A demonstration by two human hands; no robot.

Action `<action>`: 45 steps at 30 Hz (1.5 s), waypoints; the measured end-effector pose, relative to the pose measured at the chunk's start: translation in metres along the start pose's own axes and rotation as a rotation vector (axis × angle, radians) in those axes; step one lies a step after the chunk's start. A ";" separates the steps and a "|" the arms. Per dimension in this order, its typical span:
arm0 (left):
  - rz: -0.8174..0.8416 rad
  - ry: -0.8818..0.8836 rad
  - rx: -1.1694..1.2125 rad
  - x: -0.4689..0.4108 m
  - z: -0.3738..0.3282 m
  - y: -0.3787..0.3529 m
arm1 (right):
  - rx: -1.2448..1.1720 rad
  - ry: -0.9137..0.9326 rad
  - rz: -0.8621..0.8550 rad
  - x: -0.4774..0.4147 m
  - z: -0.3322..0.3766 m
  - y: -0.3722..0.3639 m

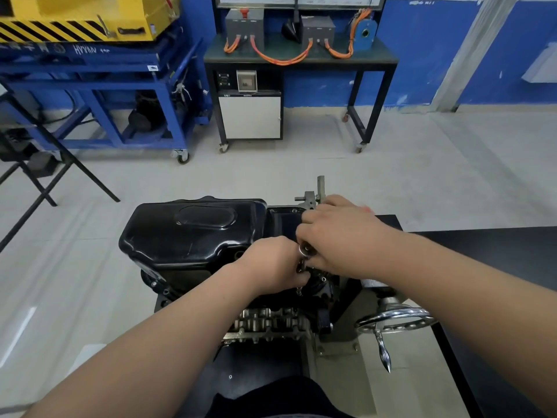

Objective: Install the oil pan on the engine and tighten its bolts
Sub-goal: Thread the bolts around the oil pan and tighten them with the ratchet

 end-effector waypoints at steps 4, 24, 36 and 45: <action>0.010 0.053 0.009 0.000 0.002 0.001 | -0.045 -0.262 0.058 0.005 -0.004 -0.012; -0.030 0.051 -0.004 0.002 -0.007 0.001 | -0.069 0.073 0.024 0.008 -0.002 -0.005; 0.011 0.080 -0.002 0.006 -0.008 0.000 | -0.028 0.080 0.043 0.005 0.005 -0.004; 0.130 0.210 0.030 0.007 -0.005 -0.012 | -0.068 -0.175 0.077 0.007 0.000 -0.010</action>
Point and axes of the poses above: each hand's wrist, its own x-axis away from the middle knuckle, its own y-axis out of the back of the hand, z = x × y, the point moved 7 cm from there along -x, towards the middle knuckle, and after that the axes turned 5 degrees about x, right-handed, at the moved point
